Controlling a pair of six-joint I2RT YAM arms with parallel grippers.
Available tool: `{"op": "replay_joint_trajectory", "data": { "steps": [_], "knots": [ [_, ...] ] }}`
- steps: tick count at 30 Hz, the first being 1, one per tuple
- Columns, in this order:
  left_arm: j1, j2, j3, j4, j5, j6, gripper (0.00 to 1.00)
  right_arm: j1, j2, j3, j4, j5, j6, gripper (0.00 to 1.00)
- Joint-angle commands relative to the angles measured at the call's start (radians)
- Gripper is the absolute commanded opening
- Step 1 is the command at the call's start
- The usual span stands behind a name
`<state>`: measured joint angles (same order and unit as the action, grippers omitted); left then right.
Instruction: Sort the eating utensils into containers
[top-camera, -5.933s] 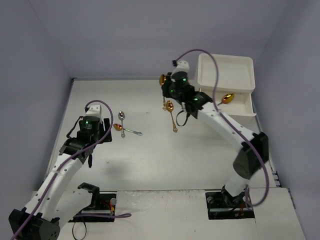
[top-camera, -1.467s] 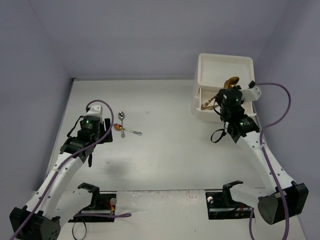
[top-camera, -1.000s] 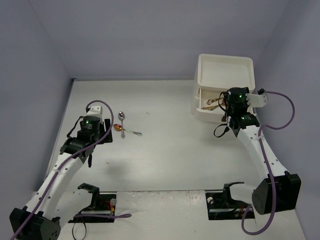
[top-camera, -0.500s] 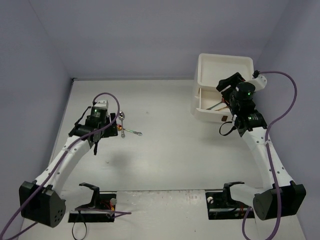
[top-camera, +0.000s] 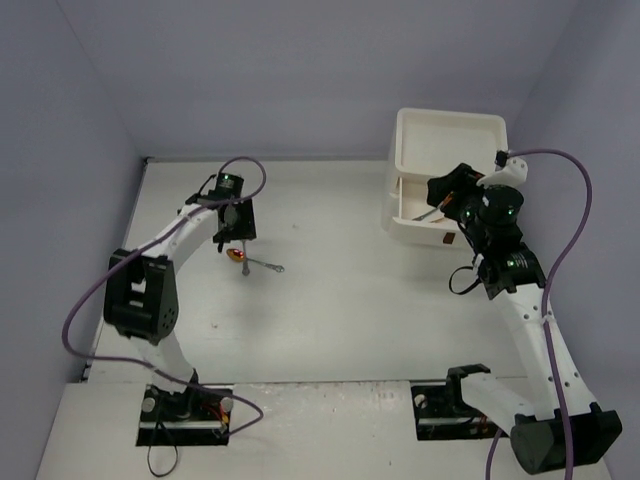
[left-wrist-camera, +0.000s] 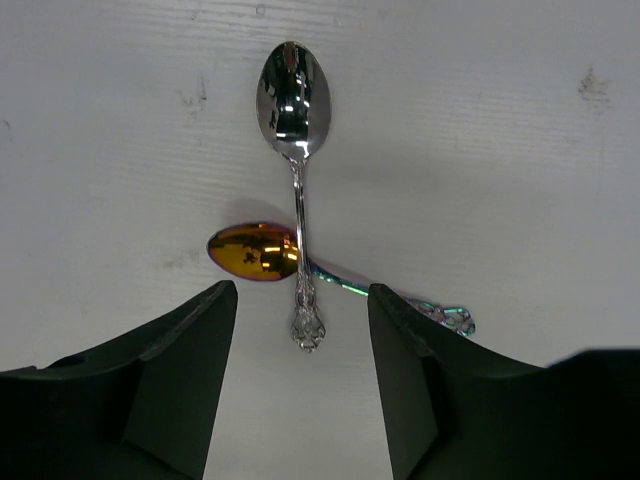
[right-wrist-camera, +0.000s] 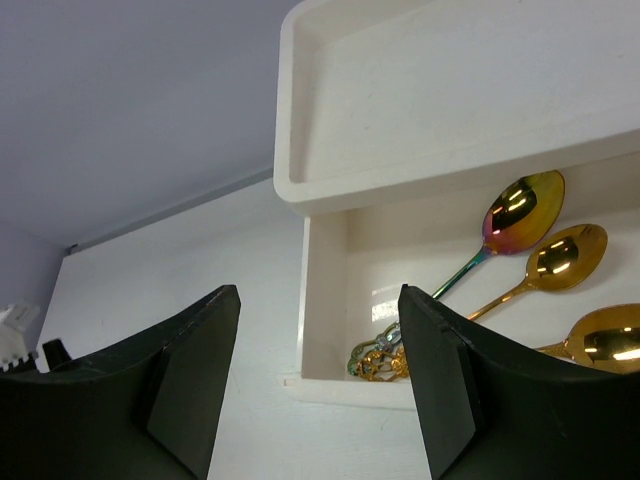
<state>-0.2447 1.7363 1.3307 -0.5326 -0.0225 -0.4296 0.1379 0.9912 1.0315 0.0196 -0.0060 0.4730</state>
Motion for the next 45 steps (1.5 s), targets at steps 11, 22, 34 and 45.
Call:
{"op": "replay_joint_trajectory", "data": {
  "steps": [11,22,34,45],
  "knots": [
    [0.031,0.238,0.187,-0.046,0.018,-0.022,0.39,-0.003,-0.03,-0.044,0.02,-0.076,-0.032,0.63],
    [0.029,0.311,0.19,-0.045,0.012,-0.03,0.11,-0.003,-0.031,-0.054,0.019,-0.099,-0.023,0.64],
    [0.022,0.163,0.274,-0.041,0.08,0.031,0.0,-0.003,0.0,-0.011,0.02,-0.224,-0.044,0.64],
    [-0.188,-0.133,0.293,0.002,0.292,0.11,0.0,0.145,0.111,0.124,0.022,-0.378,-0.092,0.62]
  ]
}}
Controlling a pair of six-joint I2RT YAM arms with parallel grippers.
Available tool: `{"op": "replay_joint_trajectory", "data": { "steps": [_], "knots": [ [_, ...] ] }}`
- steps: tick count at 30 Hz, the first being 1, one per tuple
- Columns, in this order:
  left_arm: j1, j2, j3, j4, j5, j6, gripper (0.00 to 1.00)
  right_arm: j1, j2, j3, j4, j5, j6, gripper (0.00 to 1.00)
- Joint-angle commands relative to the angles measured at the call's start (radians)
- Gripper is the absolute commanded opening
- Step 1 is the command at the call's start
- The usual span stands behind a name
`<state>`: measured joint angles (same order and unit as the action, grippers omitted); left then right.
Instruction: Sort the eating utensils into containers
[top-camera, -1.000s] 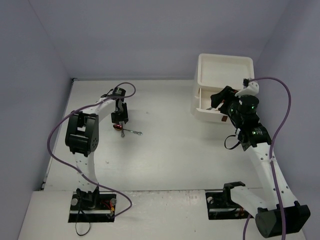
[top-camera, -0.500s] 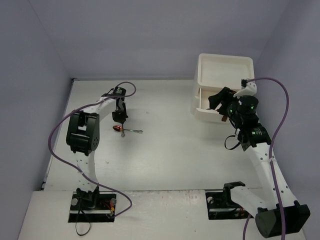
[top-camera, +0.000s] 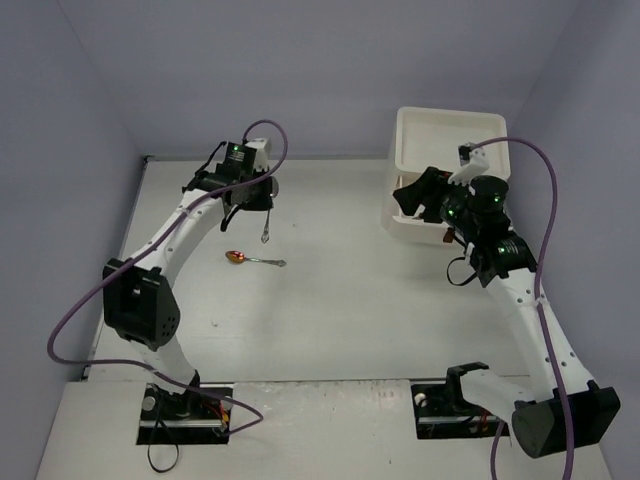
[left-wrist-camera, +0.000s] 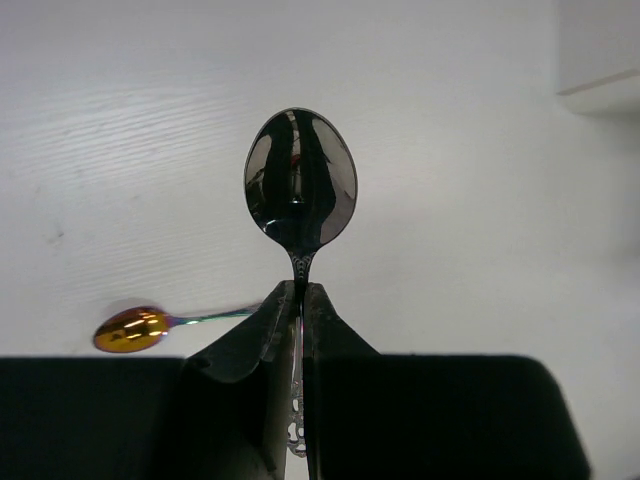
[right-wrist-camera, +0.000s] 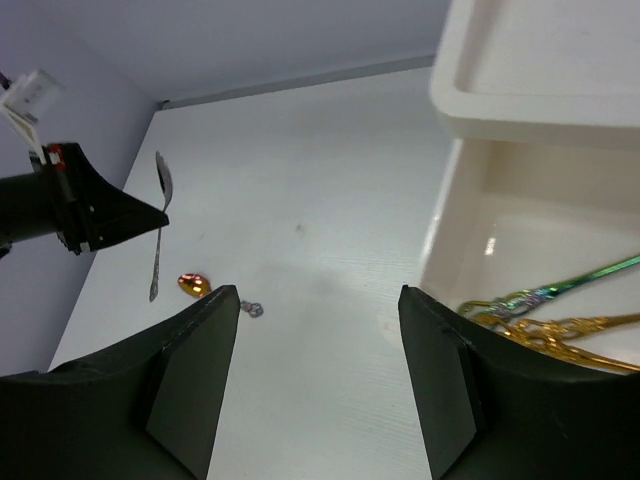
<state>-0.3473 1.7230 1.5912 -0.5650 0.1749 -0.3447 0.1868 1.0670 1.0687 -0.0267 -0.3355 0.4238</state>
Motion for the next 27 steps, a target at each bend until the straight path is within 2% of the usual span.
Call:
{"op": "replay_joint_trajectory", "data": {
  "steps": [1,7,13,20,27],
  "knots": [
    [-0.113,-0.139,0.031,0.037,0.101,0.02,0.0,0.117,0.053,0.103,0.068,-0.04,-0.051,0.62],
    [-0.228,-0.208,0.033,0.066,0.117,-0.03,0.0,0.214,0.149,0.171,0.085,0.014,-0.019,0.62],
    [-0.315,-0.227,0.041,0.066,0.063,-0.038,0.0,0.267,0.223,0.225,0.116,0.05,0.013,0.59],
    [-0.356,-0.201,0.073,0.068,0.051,-0.054,0.0,0.334,0.283,0.246,0.137,0.088,0.02,0.56],
    [-0.358,-0.191,0.092,0.066,0.04,-0.061,0.0,0.349,0.311,0.23,0.142,0.096,0.011,0.48]
  ]
}}
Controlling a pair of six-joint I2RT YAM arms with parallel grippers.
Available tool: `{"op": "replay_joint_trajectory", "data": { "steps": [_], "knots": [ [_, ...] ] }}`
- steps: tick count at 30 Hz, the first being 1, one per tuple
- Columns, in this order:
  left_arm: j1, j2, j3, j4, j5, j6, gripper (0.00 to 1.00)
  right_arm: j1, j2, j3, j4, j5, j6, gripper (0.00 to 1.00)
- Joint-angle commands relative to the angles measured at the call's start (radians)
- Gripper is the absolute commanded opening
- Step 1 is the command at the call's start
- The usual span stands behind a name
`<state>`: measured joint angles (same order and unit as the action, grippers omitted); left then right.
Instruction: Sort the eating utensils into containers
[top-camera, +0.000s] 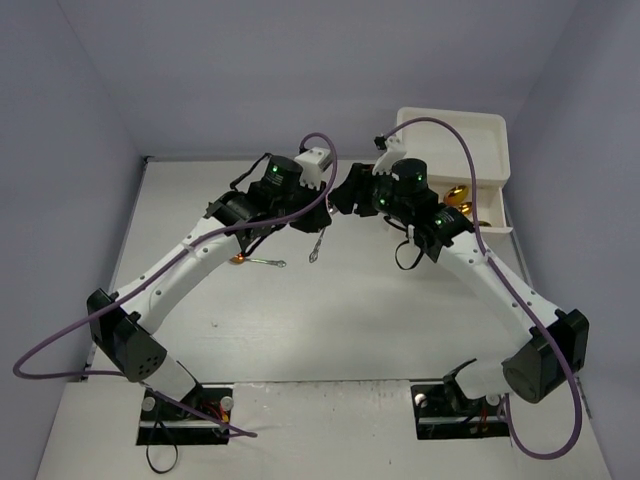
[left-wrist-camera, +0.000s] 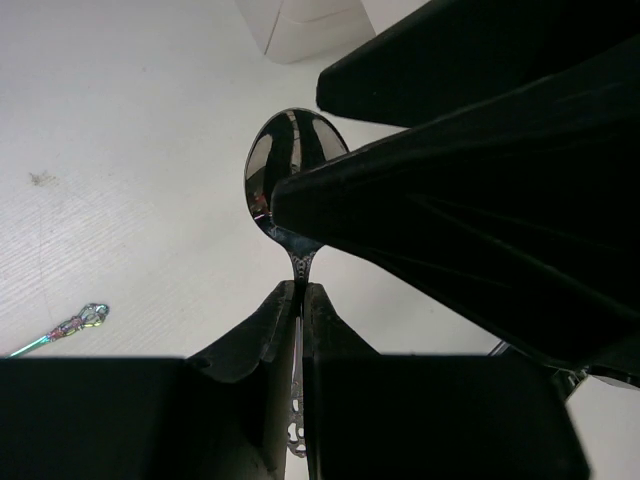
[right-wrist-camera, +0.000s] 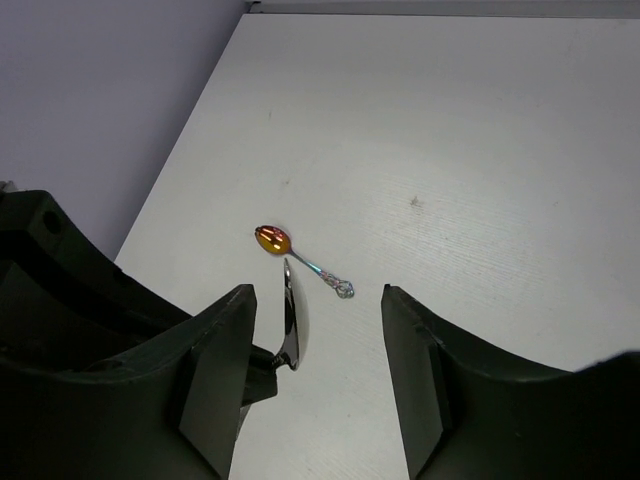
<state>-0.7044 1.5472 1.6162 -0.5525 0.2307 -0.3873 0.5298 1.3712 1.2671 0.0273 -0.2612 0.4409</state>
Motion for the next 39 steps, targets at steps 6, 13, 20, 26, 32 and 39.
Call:
{"op": "replay_joint_trajectory", "data": {
  "steps": [6,13,20,26,32,39],
  "knots": [
    [-0.001,-0.007,0.078,0.052,-0.01,-0.026,0.0,0.014,0.011,0.017,0.086,0.015,-0.02,0.24],
    [-0.001,-0.01,0.068,0.051,-0.021,-0.034,0.0,0.015,0.005,0.02,0.086,0.008,-0.045,0.0],
    [0.001,-0.038,0.037,0.05,-0.076,-0.062,0.57,0.015,-0.024,0.016,0.086,0.061,-0.073,0.0],
    [0.034,-0.132,-0.056,0.049,-0.204,-0.123,0.8,-0.033,-0.104,-0.023,0.085,0.272,-0.002,0.0],
    [0.21,-0.283,-0.263,0.057,-0.219,-0.254,0.81,-0.277,-0.227,-0.112,0.082,0.381,0.131,0.0],
    [0.309,-0.353,-0.423,-0.004,-0.218,-0.309,0.81,-0.539,-0.269,-0.168,0.071,0.406,0.252,0.0]
  ]
}}
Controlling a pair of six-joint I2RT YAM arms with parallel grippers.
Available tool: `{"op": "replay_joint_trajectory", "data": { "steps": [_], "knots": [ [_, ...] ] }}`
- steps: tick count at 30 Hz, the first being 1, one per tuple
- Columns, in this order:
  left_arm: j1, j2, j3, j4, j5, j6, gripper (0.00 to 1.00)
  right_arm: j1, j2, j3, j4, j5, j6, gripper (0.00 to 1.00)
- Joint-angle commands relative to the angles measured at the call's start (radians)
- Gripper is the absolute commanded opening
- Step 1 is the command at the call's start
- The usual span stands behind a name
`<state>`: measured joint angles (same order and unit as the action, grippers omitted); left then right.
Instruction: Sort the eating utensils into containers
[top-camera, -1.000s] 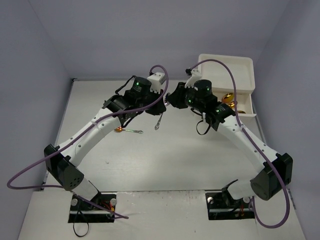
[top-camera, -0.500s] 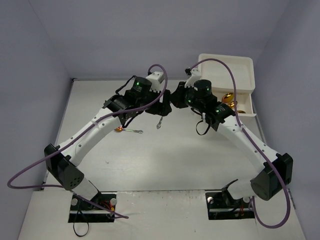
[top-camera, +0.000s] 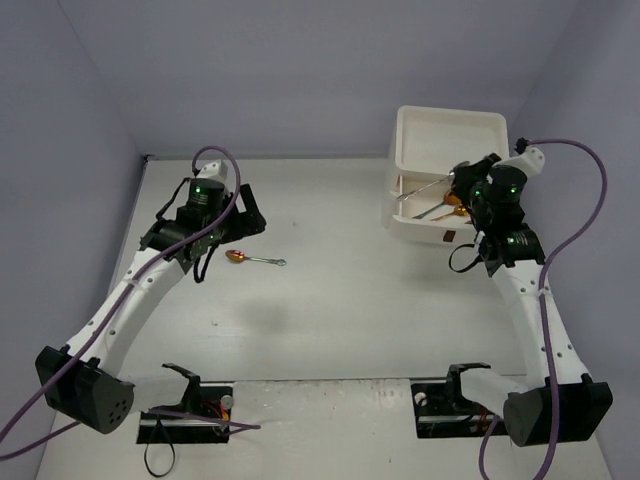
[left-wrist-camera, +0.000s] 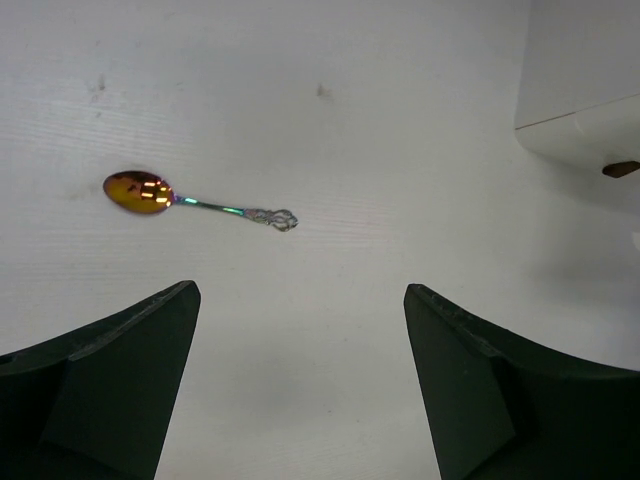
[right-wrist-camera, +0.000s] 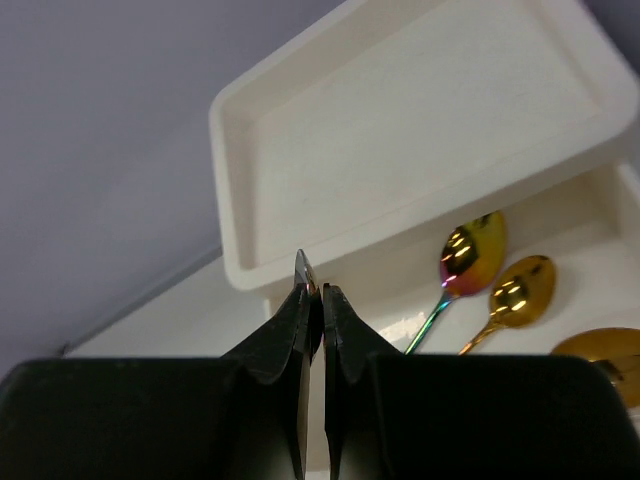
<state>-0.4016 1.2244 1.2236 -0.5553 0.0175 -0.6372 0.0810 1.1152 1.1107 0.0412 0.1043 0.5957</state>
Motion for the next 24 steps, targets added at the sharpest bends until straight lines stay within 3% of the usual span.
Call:
{"op": "replay_joint_trajectory", "data": {
  "steps": [1,11,14,18,24],
  "knots": [
    [0.008,-0.03,-0.048,-0.004,-0.007,-0.072,0.81,-0.104,-0.005,-0.012,0.053,0.052,0.102,0.0],
    [0.052,0.054,-0.116,-0.002,-0.008,-0.124,0.81,-0.136,0.062,-0.021,0.042,0.041,0.103,0.41],
    [0.117,0.083,-0.131,0.0,-0.002,-0.092,0.81,-0.136,0.054,-0.004,0.039,0.016,0.046,0.51],
    [0.219,0.132,-0.146,0.027,0.053,-0.04,0.8,-0.135,0.044,0.019,0.029,-0.013,-0.013,0.57],
    [0.312,0.26,-0.11,0.054,0.167,0.073,0.74,-0.125,0.021,0.021,0.028,-0.08,-0.052,0.58]
  ]
}}
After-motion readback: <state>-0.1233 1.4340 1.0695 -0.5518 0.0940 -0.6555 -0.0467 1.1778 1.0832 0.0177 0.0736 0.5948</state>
